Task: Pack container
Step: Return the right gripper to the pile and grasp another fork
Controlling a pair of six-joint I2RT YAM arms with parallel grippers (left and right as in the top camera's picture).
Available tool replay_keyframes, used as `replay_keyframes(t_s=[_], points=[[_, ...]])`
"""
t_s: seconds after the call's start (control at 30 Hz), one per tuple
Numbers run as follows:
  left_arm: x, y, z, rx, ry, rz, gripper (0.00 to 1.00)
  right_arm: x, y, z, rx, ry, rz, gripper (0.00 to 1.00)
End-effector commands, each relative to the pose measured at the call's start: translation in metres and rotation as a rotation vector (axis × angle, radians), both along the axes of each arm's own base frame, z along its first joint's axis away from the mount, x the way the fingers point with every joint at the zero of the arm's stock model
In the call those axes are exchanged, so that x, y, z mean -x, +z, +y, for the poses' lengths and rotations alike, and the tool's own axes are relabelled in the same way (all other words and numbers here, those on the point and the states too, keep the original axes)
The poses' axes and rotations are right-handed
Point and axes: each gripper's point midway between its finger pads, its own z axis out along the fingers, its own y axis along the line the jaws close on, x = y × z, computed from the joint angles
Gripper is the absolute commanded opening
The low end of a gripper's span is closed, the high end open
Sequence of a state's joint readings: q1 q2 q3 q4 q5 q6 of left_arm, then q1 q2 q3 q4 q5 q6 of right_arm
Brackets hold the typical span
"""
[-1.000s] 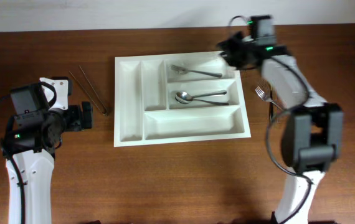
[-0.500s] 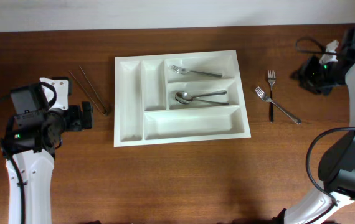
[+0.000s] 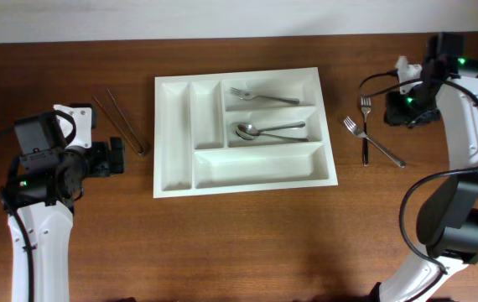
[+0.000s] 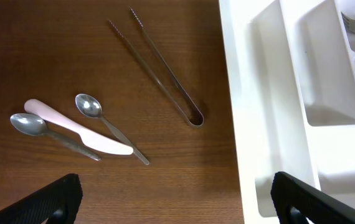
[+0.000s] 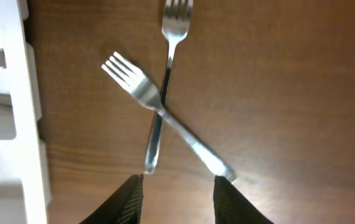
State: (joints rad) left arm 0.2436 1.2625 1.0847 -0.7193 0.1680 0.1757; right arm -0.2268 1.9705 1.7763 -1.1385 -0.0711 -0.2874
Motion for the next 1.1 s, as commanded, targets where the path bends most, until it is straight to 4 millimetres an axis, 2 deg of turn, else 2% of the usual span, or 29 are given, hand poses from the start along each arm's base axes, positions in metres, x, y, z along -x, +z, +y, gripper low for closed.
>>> replay_keyframes(t_s=[0.0, 0.1, 0.4, 0.5, 0.6, 0.7, 0.83, 0.9, 1.07], points=[[-0.002, 0.006, 0.002, -0.012, -0.007, -0.013, 0.99, -0.002, -0.014, -0.008, 0.056, 0.081, 0.019, 0.37], [-0.002, 0.006, 0.002, -0.012, -0.007, -0.013, 0.99, -0.003, -0.023, -0.008, 0.063, 0.135, 0.037, 0.37], [-0.002, 0.006, 0.002, -0.012, -0.007, -0.013, 0.99, 0.003, -0.089, 0.002, -0.002, 0.190, 0.186, 0.33], [-0.002, 0.006, 0.002, -0.012, -0.007, -0.013, 0.99, 0.006, -0.107, 0.007, -0.008, 0.213, 0.231, 0.34], [-0.002, 0.006, 0.002, -0.012, -0.007, -0.013, 0.99, 0.009, -0.123, 0.014, -0.015, 0.228, 0.270, 0.41], [-0.002, 0.006, 0.002, -0.012, -0.007, -0.013, 0.99, 0.012, -0.137, 0.018, -0.006, 0.242, 0.305, 0.41], [-0.002, 0.006, 0.002, -0.012, -0.007, -0.013, 0.99, 0.014, -0.149, 0.020, -0.001, 0.250, 0.331, 0.41], [-0.002, 0.006, 0.002, -0.012, -0.007, -0.013, 0.99, 0.015, -0.151, 0.020, -0.004, 0.245, 0.338, 0.33], [-0.002, 0.006, 0.002, -0.012, -0.007, -0.013, 0.99, 0.016, -0.151, 0.019, -0.006, 0.221, 0.341, 0.21]])
